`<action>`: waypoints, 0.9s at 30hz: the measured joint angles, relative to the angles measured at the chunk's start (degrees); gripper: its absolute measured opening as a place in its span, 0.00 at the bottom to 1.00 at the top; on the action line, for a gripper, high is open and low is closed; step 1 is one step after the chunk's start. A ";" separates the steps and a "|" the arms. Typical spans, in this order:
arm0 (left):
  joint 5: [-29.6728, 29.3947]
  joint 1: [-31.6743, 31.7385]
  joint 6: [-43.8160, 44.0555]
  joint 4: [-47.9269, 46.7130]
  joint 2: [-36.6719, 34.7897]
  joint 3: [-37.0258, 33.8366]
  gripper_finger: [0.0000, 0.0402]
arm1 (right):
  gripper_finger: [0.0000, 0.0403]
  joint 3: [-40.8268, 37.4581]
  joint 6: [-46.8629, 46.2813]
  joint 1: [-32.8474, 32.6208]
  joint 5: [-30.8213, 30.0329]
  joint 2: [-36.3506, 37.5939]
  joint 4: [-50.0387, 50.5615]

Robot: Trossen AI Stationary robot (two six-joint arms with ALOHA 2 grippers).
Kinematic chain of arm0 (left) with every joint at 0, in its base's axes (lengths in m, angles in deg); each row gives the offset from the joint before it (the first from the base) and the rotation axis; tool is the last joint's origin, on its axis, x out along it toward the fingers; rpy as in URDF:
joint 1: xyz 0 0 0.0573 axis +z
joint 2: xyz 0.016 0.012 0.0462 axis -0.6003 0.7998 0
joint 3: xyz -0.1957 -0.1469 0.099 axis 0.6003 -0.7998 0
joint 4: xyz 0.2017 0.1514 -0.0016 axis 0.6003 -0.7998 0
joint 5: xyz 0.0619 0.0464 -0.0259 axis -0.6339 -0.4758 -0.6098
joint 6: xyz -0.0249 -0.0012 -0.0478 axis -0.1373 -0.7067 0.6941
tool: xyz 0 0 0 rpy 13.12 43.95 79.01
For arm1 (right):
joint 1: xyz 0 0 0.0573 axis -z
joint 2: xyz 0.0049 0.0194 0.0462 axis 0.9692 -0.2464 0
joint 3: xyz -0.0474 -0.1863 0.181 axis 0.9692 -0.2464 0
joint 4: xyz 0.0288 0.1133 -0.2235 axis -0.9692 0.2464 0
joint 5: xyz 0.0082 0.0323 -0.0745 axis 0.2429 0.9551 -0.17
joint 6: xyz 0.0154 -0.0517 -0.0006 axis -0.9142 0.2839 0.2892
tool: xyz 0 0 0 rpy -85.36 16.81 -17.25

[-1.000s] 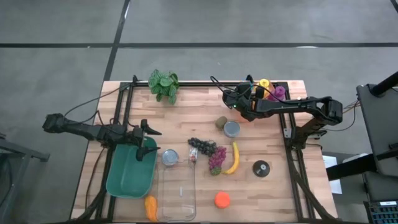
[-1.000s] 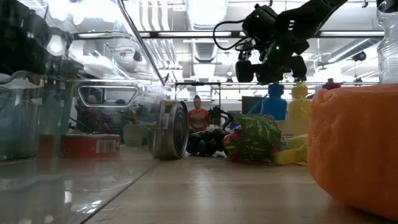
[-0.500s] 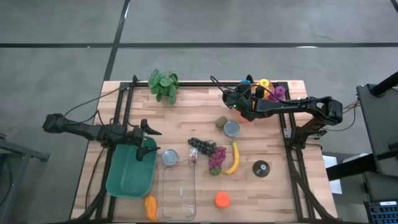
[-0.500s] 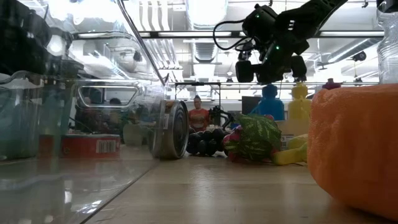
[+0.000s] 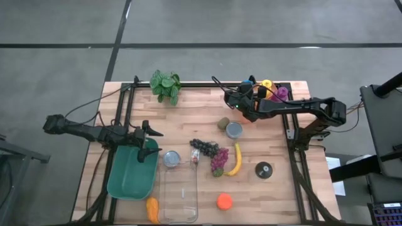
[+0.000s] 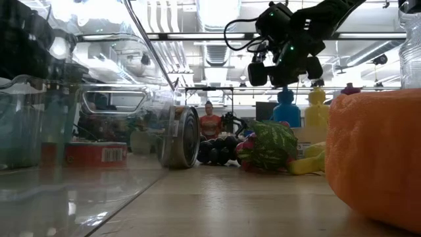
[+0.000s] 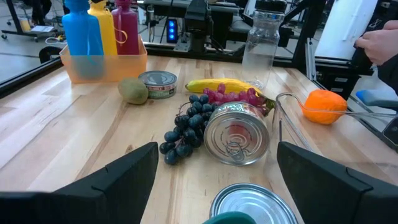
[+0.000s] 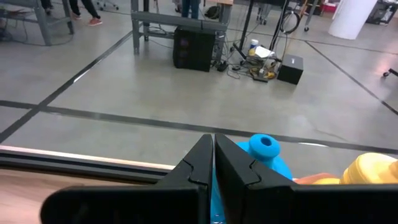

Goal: Pick & Place Food Item
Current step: Put the transparent tumbler into the orange bin

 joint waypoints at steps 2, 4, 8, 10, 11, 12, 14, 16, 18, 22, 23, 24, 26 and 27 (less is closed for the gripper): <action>0.01 0.01 0.00 0.01 0.00 -0.01 0.84 | 0.03 0.00 0.11 -0.32 -0.04 0.53 0.00; 0.01 -0.01 0.00 0.02 -0.01 -0.01 0.84 | 0.03 0.00 0.53 -0.68 -0.07 1.34 0.00; 0.00 0.00 0.00 0.00 0.01 -0.01 0.84 | 0.03 0.02 2.46 -1.70 -0.22 3.53 0.02; 0.01 -0.01 0.00 0.00 0.01 0.00 0.84 | 0.03 0.02 3.69 -2.46 -0.26 4.74 -0.26; 0.01 0.01 0.00 0.01 0.00 0.00 0.84 | 0.03 0.02 4.47 -2.79 -0.24 5.47 -0.29; 0.01 -0.01 0.00 0.00 0.01 0.00 0.84 | 0.03 0.02 5.38 -3.15 -0.21 6.12 -0.38; 0.00 0.01 0.00 0.00 0.01 0.00 0.84 | 0.03 0.02 8.33 -4.05 -0.20 7.41 -1.84; 0.00 -0.01 0.00 0.02 0.01 0.00 0.84 | 0.03 0.04 11.84 -5.08 -0.20 8.74 -3.47; 0.00 0.00 0.00 0.01 0.01 0.00 0.84 | 0.03 0.35 14.95 -6.35 -0.17 9.94 -4.75; 0.01 0.01 0.00 0.01 0.01 -0.02 0.84 | 0.03 1.60 22.44 -9.18 1.16 11.97 -4.67; 0.01 0.00 0.00 0.01 0.01 0.00 0.84 | 0.03 1.83 24.62 -9.91 2.36 12.62 -4.62; 0.00 0.01 0.00 0.00 0.01 0.00 0.84 | 0.03 2.14 26.65 -10.69 4.08 13.27 -4.65; 0.01 0.01 0.00 0.01 0.01 -0.02 0.84 | 0.03 2.42 29.06 -12.05 7.60 15.11 -3.94; 0.00 -0.01 0.00 0.00 0.01 0.00 0.84 | 0.03 2.54 29.40 -12.78 9.05 15.99 -3.68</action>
